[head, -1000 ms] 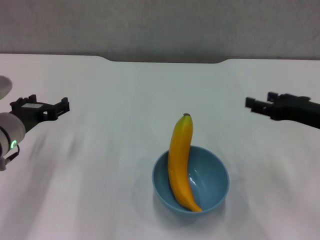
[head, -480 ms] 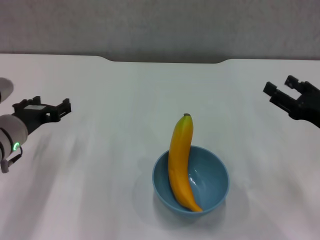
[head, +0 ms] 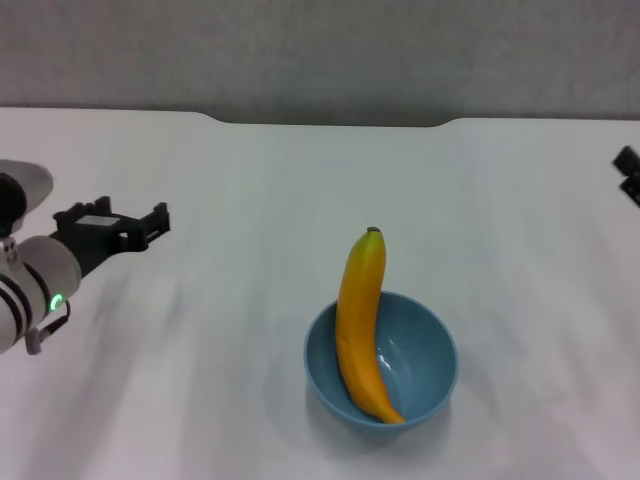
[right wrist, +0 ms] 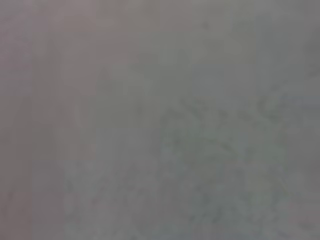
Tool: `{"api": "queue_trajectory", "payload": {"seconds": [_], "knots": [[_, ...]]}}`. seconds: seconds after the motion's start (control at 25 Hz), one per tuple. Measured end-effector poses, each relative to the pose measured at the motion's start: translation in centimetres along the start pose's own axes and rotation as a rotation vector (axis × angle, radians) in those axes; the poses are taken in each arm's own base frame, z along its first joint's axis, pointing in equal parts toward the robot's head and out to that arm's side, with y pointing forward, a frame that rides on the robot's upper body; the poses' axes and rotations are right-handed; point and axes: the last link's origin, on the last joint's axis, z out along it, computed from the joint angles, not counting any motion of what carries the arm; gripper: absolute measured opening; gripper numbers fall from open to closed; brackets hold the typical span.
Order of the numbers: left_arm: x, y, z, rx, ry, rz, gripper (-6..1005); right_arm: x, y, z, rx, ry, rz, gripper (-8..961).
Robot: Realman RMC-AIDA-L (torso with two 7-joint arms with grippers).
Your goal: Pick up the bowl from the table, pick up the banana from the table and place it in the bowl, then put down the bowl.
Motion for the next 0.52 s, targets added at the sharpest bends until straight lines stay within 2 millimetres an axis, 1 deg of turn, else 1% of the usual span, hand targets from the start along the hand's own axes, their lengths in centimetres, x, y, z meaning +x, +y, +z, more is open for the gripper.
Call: {"api": "queue_trajectory", "payload": {"seconds": [0.32,0.44,0.52], "knots": [[-0.3,1.4,-0.5,-0.030,0.007,0.046,798,0.8,-0.2,-0.1,0.046,0.005,0.011,775],[-1.2,2.5,-0.5,-0.025,0.000,0.094,800,1.6,0.3,0.5,0.028,0.055,0.016,773],[-1.9,3.0,-0.4,-0.013,-0.003,0.119,800,1.7,0.5,0.7,0.021,0.065,0.015,773]]}}
